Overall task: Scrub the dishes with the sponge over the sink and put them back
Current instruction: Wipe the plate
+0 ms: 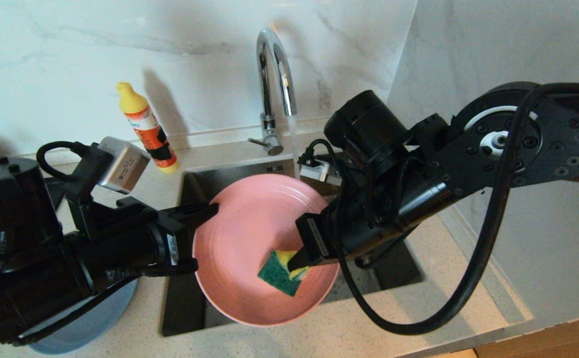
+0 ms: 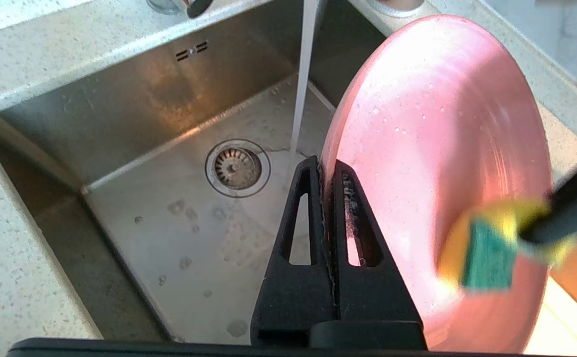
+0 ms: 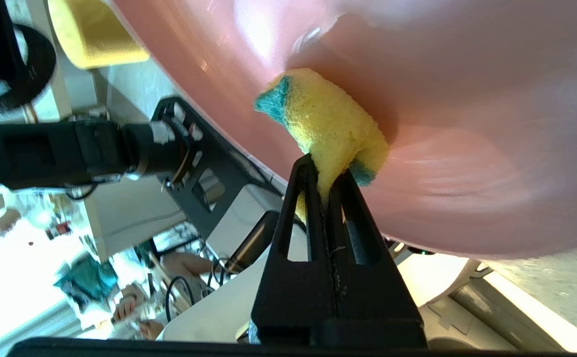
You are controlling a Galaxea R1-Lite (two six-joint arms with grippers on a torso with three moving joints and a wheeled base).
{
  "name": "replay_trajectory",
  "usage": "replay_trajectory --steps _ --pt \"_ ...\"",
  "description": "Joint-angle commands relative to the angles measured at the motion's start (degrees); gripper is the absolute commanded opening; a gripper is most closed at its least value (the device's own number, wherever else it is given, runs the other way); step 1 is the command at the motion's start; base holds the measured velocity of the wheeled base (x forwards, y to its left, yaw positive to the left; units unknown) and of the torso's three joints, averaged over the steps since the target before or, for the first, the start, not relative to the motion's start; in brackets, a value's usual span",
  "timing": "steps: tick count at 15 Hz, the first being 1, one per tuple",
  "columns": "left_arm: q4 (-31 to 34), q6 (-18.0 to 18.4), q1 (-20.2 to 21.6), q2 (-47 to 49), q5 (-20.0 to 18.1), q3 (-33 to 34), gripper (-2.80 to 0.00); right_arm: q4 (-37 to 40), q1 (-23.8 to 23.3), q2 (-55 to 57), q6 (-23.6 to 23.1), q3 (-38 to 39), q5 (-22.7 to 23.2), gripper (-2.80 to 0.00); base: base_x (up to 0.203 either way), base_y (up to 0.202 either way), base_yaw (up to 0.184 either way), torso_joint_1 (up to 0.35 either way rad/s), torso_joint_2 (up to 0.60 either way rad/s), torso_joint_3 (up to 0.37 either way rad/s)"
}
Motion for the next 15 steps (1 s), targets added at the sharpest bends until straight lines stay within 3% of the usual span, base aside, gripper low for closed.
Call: replay_trajectory --steps 1,9,15 --pt "-0.21 0.01 0.01 -0.08 -0.05 0.48 -2.8 -0.12 2.26 1.52 0.17 0.1 0.11 -2.8 0.0 0.0 0.0 0.0 0.0 0.0" --pt "0.05 0.09 -0.17 0.1 -0.14 2.26 -2.8 -4.22 3.61 2.37 0.26 -3.22 0.11 -2.8 0.0 0.0 0.0 0.0 0.0 0.0" --pt "0.14 0.09 -0.17 -1.14 -0.08 2.98 -2.8 -4.47 -2.46 0.68 0.12 -3.2 0.1 -2.8 0.0 0.0 0.0 0.0 0.0 0.0"
